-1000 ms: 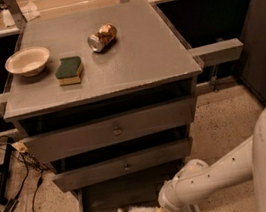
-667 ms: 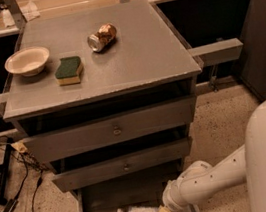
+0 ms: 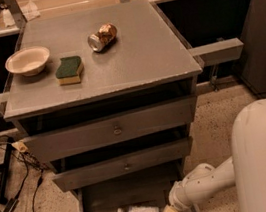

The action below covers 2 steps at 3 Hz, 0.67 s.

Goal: Pick blue plastic bottle from bottom drawer and place on counter

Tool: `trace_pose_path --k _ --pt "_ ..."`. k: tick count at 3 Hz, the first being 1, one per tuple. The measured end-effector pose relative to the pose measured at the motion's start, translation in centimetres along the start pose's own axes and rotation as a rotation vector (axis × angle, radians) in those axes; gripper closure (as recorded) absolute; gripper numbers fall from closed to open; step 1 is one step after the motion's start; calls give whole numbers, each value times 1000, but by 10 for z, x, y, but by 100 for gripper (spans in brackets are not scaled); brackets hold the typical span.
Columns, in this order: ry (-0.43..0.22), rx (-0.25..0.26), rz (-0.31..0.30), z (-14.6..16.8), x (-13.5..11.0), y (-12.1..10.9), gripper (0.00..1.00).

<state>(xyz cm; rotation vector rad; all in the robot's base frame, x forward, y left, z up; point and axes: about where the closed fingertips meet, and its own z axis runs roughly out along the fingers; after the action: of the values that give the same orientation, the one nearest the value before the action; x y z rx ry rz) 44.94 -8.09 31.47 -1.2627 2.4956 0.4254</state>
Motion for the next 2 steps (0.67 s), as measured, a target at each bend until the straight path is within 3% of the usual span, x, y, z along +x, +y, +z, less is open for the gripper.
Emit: trace_pose_path --k 1,2 --pt "33 -35 21 26 14 2 0" --pt "39 -39 20 29 15 2 0"
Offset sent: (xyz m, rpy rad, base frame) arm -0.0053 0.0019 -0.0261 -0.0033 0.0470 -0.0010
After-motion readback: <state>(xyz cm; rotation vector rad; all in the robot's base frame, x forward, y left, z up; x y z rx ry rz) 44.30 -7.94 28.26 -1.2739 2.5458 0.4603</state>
